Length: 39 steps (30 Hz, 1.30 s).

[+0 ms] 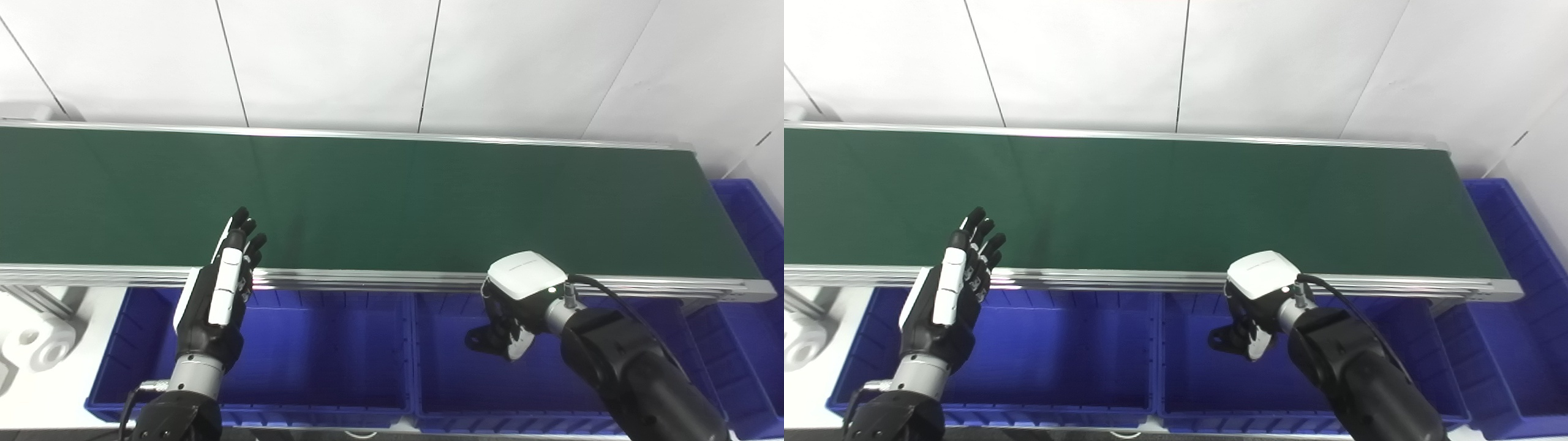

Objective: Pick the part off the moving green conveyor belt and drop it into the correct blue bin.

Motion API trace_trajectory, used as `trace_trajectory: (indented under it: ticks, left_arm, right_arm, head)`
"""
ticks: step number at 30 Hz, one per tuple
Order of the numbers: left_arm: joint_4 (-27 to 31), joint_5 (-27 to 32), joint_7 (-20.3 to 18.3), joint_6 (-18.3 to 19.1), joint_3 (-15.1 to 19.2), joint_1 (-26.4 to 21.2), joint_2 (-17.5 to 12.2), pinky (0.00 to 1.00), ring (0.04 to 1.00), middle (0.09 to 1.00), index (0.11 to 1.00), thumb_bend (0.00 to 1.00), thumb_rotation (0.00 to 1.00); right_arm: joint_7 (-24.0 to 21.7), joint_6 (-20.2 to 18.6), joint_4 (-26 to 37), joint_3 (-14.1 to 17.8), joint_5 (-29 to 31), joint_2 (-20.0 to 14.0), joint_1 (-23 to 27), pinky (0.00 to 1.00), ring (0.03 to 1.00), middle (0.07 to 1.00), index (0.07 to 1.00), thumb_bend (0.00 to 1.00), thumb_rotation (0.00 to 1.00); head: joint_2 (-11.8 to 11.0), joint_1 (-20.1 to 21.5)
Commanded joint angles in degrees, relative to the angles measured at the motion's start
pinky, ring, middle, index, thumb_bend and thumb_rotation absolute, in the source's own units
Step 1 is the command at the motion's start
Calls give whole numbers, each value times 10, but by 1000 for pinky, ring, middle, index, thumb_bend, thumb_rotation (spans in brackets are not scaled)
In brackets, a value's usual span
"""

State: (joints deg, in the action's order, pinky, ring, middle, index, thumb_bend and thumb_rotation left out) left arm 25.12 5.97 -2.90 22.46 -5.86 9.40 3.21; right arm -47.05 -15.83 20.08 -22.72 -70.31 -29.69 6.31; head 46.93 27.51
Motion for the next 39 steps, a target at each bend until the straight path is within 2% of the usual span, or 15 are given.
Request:
trace_trajectory:
  ticks: [1,2,5,11,17,21,24,25,27,29,30,32,34,37,39]
  left_arm:
    - [13,2,1,-4,-2,-11,5,1000,953,1000,1000,561,897]
    - [11,1,1,-6,-3,-11,5,1000,952,999,1000,565,895]
    - [9,-2,-1,-12,-7,-10,6,1000,961,997,1000,558,902]
    - [9,-23,3,-19,-16,-8,3,1000,952,997,1000,552,929]
    - [5,-34,4,-38,-24,-4,8,1000,945,993,1000,511,930]
    - [0,-52,11,-50,-35,0,11,1000,929,972,1000,456,964]
    - [-5,-64,15,-54,-40,2,13,1000,918,956,1000,441,970]
    - [-8,-67,15,-57,-41,2,13,1000,916,952,1000,441,972]
    - [-16,-70,14,-66,-43,3,10,1000,915,952,1000,450,976]
    - [-21,-70,13,-72,-43,5,10,1000,918,953,1000,456,977]
    - [-23,-68,13,-75,-42,6,11,1000,925,958,1000,456,976]
    - [-27,-66,12,-82,-41,8,12,1000,928,960,1000,455,975]
    - [-29,-64,12,-84,-40,11,12,1000,929,959,1000,455,976]
    - [-31,-62,12,-87,-37,13,11,1000,937,960,1000,460,977]
    - [-38,-62,11,-97,-35,13,7,1000,946,973,1000,455,987]
  right_arm:
    - [0,-4,16,16,-12,6,5,396,556,709,797,987,672]
    - [5,-2,16,21,-9,10,4,387,546,736,825,996,750]
    - [18,4,18,33,-1,22,-1,346,505,750,842,1000,826]
    - [55,19,20,50,30,33,-10,302,440,682,830,1000,875]
    - [65,18,39,60,50,38,-17,328,467,683,824,1000,901]
    - [135,25,50,106,150,67,-40,398,532,658,757,1000,925]
    - [187,-44,94,198,306,177,-70,463,572,666,737,1000,934]
    - [198,-66,105,223,350,210,-75,490,587,669,728,992,873]
    - [222,-102,136,314,433,362,-76,490,580,674,722,969,879]
    - [254,-111,151,373,483,467,-73,487,583,705,727,890,904]
    - [310,-111,150,374,534,494,-80,526,619,745,763,824,921]
    - [426,-111,148,351,639,515,-101,569,652,775,788,788,933]
    - [504,-111,148,326,705,515,-120,676,738,842,839,723,987]
    - [540,-111,139,323,723,514,-133,803,834,905,894,699,999]
    - [544,-74,110,319,708,494,-140,887,891,929,907,687,1000]
  head:
    - [-1,-2]
    - [-3,-4]
    - [-4,-6]
    - [-9,-13]
    - [-18,-33]
    - [-28,-53]
    - [-41,-73]
    - [-41,-73]
    - [-51,-79]
    - [-55,-81]
    - [-59,-82]
    - [-64,-83]
    - [-73,-82]
    - [-83,-74]
    - [-91,-67]
